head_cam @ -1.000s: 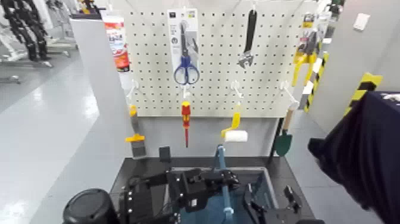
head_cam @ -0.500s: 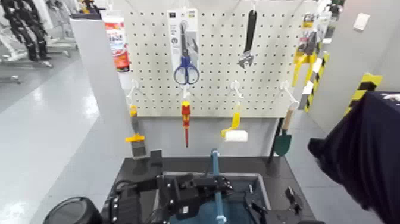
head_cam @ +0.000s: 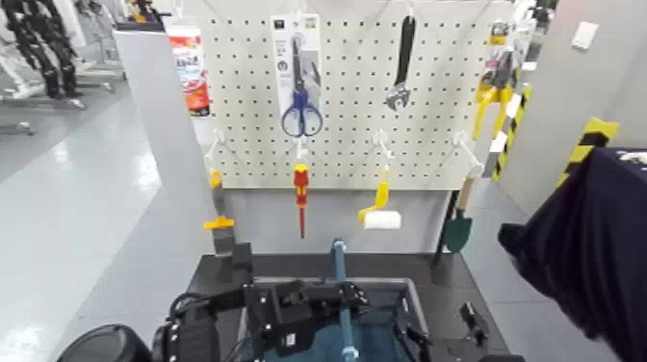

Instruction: Grasp the handle of the crate.

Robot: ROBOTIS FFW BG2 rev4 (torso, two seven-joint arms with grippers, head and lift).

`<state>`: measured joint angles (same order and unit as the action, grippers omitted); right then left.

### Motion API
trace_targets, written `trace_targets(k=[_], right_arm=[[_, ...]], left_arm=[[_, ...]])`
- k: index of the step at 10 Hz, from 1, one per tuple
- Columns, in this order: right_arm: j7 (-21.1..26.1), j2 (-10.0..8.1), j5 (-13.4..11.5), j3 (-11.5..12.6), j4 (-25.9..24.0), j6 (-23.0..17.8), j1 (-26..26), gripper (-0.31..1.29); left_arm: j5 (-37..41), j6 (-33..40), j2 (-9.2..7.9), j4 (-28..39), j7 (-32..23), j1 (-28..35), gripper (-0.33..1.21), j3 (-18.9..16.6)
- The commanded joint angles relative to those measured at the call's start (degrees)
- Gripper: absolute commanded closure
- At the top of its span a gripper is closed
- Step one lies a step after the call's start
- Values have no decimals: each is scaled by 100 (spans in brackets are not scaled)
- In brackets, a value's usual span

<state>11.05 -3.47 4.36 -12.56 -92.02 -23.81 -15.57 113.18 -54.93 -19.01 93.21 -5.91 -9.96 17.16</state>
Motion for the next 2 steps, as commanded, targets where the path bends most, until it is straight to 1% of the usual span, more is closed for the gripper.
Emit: trace_targets(k=[1,2], right_arm=[[2,5,-67,16,0,-44,1,14],[-24,5,-84,34,-18,8,1,14]], left_arm=[[20,0,-33,-14,-7,-24,119,42],[20,0,-42,-22,-7,-33,119,50]])
